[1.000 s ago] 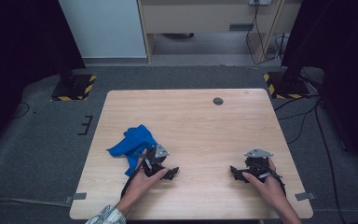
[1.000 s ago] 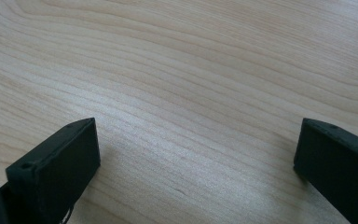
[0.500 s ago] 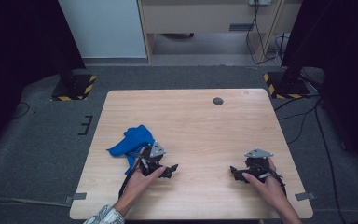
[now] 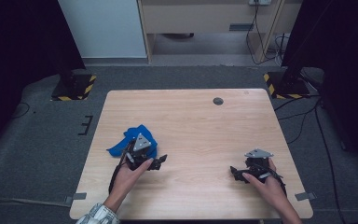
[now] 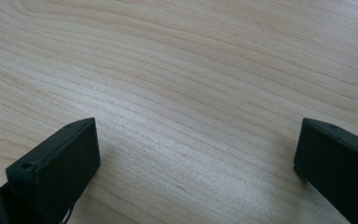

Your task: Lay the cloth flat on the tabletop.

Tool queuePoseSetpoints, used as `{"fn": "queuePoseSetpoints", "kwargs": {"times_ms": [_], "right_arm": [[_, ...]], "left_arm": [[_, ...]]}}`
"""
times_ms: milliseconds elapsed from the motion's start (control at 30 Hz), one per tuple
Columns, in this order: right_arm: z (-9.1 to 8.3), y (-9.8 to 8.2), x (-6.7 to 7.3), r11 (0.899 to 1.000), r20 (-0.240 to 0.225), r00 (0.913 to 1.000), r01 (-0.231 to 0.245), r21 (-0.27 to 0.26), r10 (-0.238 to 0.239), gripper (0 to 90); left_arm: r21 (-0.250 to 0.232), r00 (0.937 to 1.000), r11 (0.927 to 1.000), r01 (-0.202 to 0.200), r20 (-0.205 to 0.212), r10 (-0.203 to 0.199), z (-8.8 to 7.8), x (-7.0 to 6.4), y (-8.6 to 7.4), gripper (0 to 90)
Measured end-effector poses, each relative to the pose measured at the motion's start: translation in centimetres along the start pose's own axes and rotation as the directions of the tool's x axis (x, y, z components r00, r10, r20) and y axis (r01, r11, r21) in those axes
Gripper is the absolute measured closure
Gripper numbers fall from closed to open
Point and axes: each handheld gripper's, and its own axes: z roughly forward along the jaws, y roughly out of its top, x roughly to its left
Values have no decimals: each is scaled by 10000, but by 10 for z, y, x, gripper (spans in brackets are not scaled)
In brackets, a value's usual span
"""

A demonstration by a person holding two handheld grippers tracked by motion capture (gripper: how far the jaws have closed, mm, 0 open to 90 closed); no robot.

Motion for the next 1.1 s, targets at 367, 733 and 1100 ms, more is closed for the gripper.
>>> {"fn": "queuePoseSetpoints", "kwargs": {"times_ms": [367, 733, 1100], "right_arm": [[0, 0, 0, 10000, -18, 10000, 8, 0, -8, 5], [0, 0, 0, 10000, -46, 10000, 64, 4, -64, 5], [0, 0, 0, 10000, -72, 9999, 70, 2, -70, 5]], "left_arm": [[-103, 9984, 9999, -13, -570, 8, -14, 18, -3, 50], [-122, 9925, 9992, 381, -1156, -393, -25, 40, -10, 47], [109, 9903, 9985, 534, -1294, -515, -24, 51, -18, 45]]}}
